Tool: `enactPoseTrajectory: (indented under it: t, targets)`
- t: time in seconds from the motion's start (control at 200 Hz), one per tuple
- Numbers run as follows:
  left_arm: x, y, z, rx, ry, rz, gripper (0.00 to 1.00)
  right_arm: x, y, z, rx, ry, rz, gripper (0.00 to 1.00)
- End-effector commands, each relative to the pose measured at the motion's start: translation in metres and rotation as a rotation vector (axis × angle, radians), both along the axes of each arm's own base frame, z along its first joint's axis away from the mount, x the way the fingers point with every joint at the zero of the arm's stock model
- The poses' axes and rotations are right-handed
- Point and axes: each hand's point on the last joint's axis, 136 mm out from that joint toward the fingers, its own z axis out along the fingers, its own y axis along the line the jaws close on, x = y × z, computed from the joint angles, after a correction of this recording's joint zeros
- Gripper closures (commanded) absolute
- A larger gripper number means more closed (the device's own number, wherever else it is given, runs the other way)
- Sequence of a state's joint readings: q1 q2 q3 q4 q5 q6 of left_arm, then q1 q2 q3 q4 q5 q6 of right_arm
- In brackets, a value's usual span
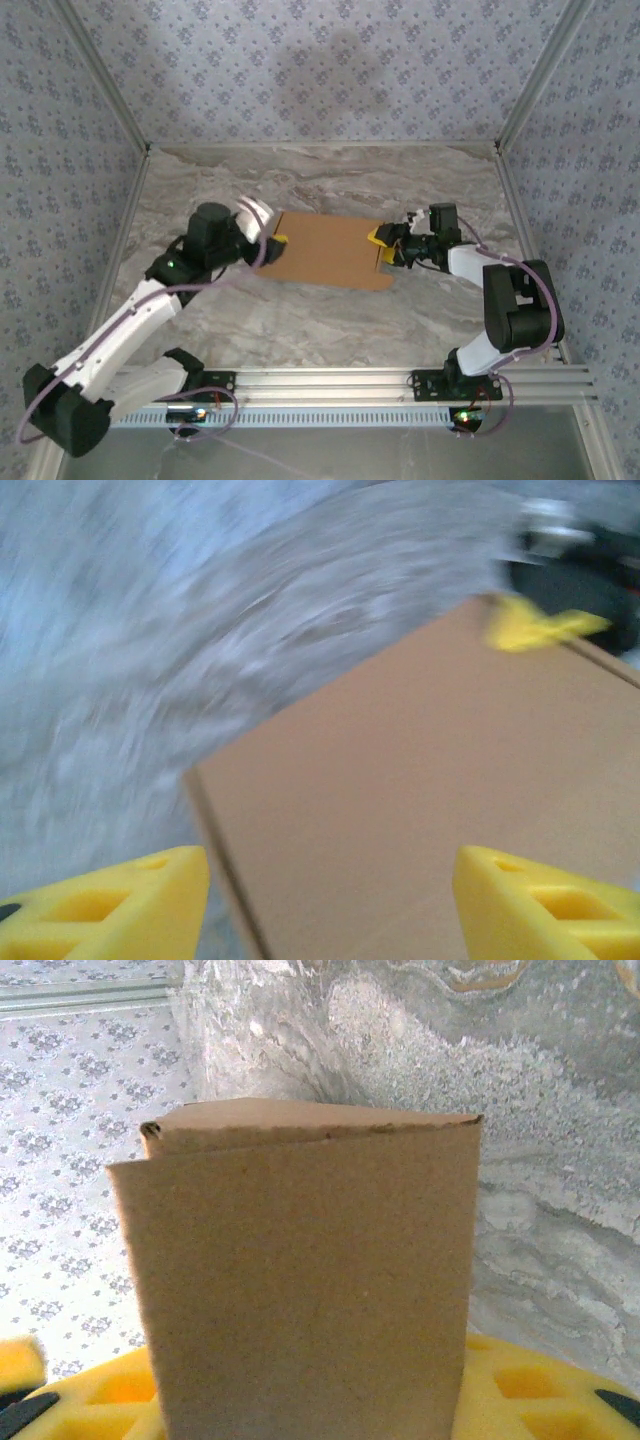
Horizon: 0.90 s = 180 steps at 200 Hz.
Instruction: Fold the paper box
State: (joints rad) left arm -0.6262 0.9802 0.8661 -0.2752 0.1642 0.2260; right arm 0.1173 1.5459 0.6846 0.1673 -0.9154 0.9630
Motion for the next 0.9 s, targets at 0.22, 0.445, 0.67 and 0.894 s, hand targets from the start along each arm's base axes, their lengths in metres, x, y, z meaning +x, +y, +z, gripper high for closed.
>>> enactPoseTrajectory:
  t: [0.22,0.445,0.67,0.894]
  targets:
    - [-0.053,-0.046,-0.063,0.604,-0.557,-0.4,0.04,-0.007,0.002,0.022,0.106,0.034,-0.014,0.55]
    - [-0.018,-0.053,-0.086,0.82,-0.727,-0.264,0.01,-0.002,0.003,0.034,0.16,0.026,-0.045,0.55]
    - [0.011,-0.067,-0.078,0.869,-0.852,-0.129,0.09,-0.001,0.007,0.042,0.186,0.025,-0.051,0.56]
    - [0.015,-0.068,-0.071,0.87,-0.866,-0.084,0.37,-0.003,0.008,0.041,0.207,0.045,-0.063,0.55]
